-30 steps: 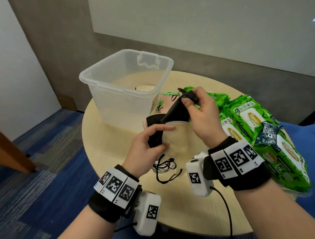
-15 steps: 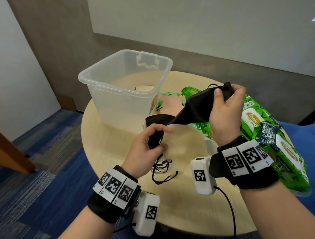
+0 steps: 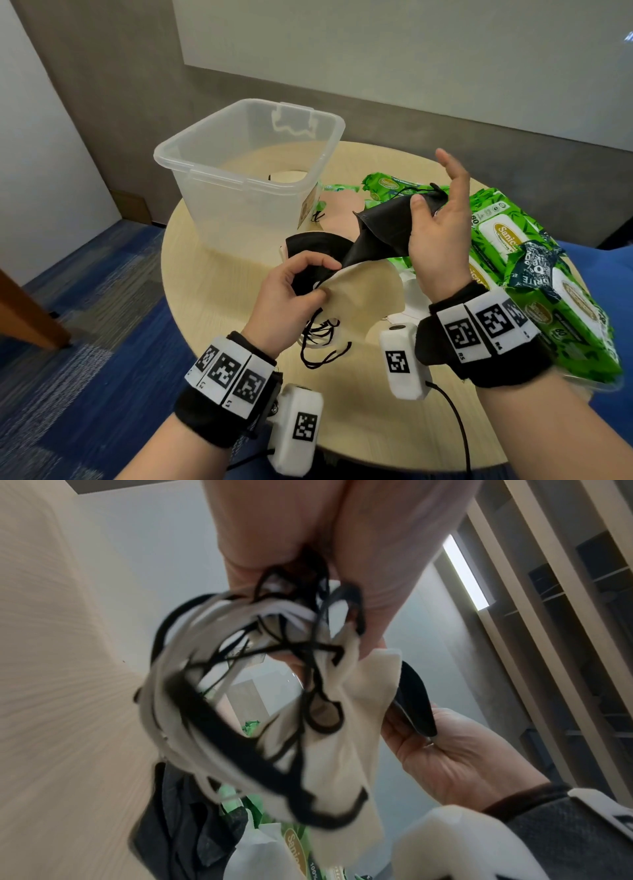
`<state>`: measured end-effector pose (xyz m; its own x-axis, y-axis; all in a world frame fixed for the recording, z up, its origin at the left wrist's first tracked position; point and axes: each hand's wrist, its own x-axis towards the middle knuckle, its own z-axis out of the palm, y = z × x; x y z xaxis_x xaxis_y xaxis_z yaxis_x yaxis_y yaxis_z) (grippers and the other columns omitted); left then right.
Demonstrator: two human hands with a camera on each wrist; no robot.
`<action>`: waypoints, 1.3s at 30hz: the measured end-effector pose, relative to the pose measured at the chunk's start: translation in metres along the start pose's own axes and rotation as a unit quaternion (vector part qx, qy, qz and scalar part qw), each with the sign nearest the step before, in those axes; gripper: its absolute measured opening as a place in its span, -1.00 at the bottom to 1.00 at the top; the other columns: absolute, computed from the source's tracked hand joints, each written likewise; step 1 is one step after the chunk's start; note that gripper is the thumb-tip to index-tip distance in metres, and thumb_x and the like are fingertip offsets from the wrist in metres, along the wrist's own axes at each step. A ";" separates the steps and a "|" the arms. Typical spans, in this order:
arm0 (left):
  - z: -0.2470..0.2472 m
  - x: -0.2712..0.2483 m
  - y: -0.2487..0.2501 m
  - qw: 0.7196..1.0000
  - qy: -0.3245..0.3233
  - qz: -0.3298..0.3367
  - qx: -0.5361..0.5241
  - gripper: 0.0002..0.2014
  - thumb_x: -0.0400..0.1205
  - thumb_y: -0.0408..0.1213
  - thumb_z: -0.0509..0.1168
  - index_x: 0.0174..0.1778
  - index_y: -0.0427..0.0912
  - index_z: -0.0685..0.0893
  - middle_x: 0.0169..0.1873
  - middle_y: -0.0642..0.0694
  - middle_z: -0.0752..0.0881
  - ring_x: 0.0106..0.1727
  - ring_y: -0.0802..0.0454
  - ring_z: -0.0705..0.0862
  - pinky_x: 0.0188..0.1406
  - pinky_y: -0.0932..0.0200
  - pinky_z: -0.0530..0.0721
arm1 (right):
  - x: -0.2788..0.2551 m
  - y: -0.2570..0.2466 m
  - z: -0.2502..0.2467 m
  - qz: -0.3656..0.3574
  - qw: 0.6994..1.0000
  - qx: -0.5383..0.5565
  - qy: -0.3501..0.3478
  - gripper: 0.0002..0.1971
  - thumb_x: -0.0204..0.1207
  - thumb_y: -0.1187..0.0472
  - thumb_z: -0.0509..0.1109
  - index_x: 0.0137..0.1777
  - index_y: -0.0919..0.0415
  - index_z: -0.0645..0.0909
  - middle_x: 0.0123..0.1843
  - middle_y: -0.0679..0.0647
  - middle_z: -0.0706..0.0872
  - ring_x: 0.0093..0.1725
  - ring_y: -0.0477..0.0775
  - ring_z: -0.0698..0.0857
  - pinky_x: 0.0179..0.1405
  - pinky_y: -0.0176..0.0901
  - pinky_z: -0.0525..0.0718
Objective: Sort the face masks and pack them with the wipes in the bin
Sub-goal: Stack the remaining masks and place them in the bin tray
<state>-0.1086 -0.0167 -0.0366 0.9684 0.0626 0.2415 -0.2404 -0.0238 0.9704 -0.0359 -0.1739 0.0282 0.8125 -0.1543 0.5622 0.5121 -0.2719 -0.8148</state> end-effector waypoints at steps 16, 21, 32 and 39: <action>0.000 0.002 0.003 0.996 0.037 -0.059 -0.051 -0.61 0.51 -0.67 0.26 -0.11 -0.03 0.75 -0.29 0.04 0.82 -0.23 0.13 0.78 -0.25 0.30 0.71 | -0.010 0.004 -0.007 0.147 0.930 0.106 -0.319 -0.28 0.31 0.39 0.46 0.47 0.02 0.35 -0.04 -0.21 0.75 -0.02 -0.12 0.74 0.01 -0.25 0.69; 0.000 0.002 0.004 0.994 0.060 -0.063 -0.059 -0.69 0.52 -0.62 0.28 -0.13 -0.09 0.77 -0.30 -0.06 0.83 -0.27 0.04 0.79 -0.24 0.20 0.75 | -0.021 0.007 -0.001 0.102 0.935 0.009 -0.339 -0.08 0.25 0.59 0.51 0.55 0.03 0.24 0.30 -0.20 0.56 0.11 0.00 0.73 0.12 0.12 0.71; 0.002 0.003 -0.001 0.995 0.079 -0.061 0.006 -0.97 0.49 -0.31 0.47 -0.26 -0.11 0.82 -0.33 -0.14 0.82 -0.28 -0.04 0.77 -0.21 -0.04 0.75 | -0.017 0.006 0.007 0.080 0.988 -0.032 -0.128 -0.71 0.24 0.02 0.57 -0.06 0.11 0.78 -0.20 0.10 0.81 -0.16 0.16 0.76 -0.02 0.14 0.72; 0.000 0.001 0.002 0.995 0.067 -0.070 -0.021 -0.95 0.50 -0.31 0.44 -0.27 -0.15 0.77 -0.33 -0.11 0.80 -0.29 0.02 0.75 -0.27 0.11 0.74 | -0.001 0.019 -0.002 0.141 0.987 -0.013 -0.070 -0.84 0.38 0.07 0.38 -0.39 -0.08 0.73 -0.31 0.10 0.75 -0.20 0.17 0.70 -0.08 0.25 0.66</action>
<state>-0.1077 -0.0169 -0.0340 0.9755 0.1953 0.1011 -0.1100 0.0354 0.9933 -0.0276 -0.1810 0.0124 0.9534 -0.0952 0.2864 0.2538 -0.2607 -0.9315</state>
